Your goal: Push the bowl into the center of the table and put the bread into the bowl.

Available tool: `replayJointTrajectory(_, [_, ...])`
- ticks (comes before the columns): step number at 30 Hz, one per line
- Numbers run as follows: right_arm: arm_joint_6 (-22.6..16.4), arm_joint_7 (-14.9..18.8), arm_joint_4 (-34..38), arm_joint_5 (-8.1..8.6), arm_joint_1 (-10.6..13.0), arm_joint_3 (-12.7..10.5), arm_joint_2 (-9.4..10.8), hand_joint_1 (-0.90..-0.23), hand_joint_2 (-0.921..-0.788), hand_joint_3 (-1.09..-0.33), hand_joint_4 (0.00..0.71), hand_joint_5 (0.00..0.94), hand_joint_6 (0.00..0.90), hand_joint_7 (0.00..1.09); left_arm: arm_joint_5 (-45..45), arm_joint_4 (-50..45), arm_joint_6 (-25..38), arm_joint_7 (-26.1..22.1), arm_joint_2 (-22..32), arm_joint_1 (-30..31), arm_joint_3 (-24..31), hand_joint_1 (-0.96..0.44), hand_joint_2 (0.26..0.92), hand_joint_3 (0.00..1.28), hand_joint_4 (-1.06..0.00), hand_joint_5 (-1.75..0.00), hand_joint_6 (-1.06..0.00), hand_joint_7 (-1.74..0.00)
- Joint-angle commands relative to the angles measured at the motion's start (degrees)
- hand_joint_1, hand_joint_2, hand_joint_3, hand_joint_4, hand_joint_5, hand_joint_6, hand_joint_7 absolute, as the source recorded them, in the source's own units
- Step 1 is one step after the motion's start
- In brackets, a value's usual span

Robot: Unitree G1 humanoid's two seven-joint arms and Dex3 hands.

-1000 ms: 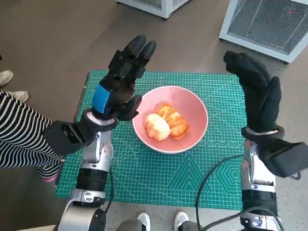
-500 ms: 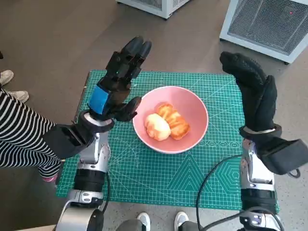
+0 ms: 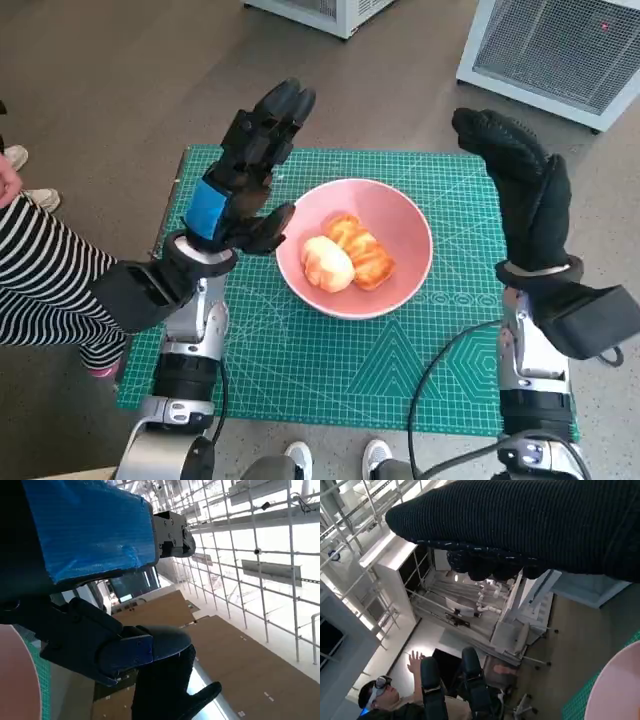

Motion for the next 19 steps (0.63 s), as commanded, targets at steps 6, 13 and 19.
replayJointTrajectory(6, [0.7, 0.6, 0.5, 0.62, 0.7, -0.1, 0.4, -0.694, -0.921, -0.719, 0.177, 0.007, 0.038, 0.52, 0.5, -0.8, 0.5, 0.2, 0.9, 0.9, -0.6, -0.59, 0.774, 0.67, 0.00, -0.23, 0.00, -0.41])
replayJointTrajectory(13, [0.9, 0.5, 0.0, 0.53, 0.8, -0.1, 0.3, -0.691, -0.921, -0.718, 0.177, 0.007, 0.038, 0.52, 0.4, -1.7, 1.1, 0.2, 1.1, 1.2, -0.8, -0.59, 0.775, 0.67, 0.00, -0.23, 0.00, -0.41])
replayJointTrajectory(19, [1.1, 0.5, -0.6, 0.46, 1.0, -0.1, 0.1, -0.691, -0.921, -0.718, 0.177, 0.006, 0.039, 0.52, 0.2, -2.4, 1.5, 0.2, 1.1, 1.6, -1.0, -0.60, 0.779, 0.66, 0.00, -0.23, 0.00, -0.41])
